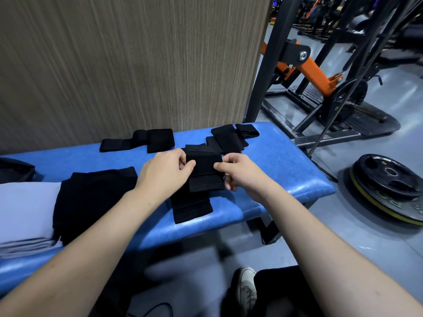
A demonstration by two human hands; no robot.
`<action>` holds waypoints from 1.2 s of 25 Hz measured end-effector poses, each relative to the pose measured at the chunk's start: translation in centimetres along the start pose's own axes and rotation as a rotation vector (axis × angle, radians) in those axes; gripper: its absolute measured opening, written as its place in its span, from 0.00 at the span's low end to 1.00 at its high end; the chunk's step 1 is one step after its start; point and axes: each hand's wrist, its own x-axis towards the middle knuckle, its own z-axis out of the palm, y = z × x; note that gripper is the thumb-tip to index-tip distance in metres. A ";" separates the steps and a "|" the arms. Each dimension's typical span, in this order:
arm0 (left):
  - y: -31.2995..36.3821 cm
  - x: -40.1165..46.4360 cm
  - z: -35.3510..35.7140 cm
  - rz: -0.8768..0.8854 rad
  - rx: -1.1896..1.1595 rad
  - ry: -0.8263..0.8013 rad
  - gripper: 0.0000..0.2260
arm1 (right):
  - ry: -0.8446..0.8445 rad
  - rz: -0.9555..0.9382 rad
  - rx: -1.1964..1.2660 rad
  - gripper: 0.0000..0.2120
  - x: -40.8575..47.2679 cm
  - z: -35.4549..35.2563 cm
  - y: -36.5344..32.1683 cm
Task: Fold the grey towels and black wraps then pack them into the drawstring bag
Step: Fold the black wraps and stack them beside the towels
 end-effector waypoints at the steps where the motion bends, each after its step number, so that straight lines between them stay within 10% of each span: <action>1: -0.2 -0.4 -0.3 -0.010 0.033 0.000 0.13 | -0.038 0.003 -0.021 0.09 -0.3 0.2 0.0; 21: -4.0 -2.2 0.8 0.112 0.455 -0.027 0.16 | -0.003 -0.096 -1.013 0.19 0.1 3.3 0.4; 30: -3.7 -2.3 0.4 0.316 0.398 0.033 0.12 | -0.103 -0.599 -1.082 0.17 0.4 2.9 1.0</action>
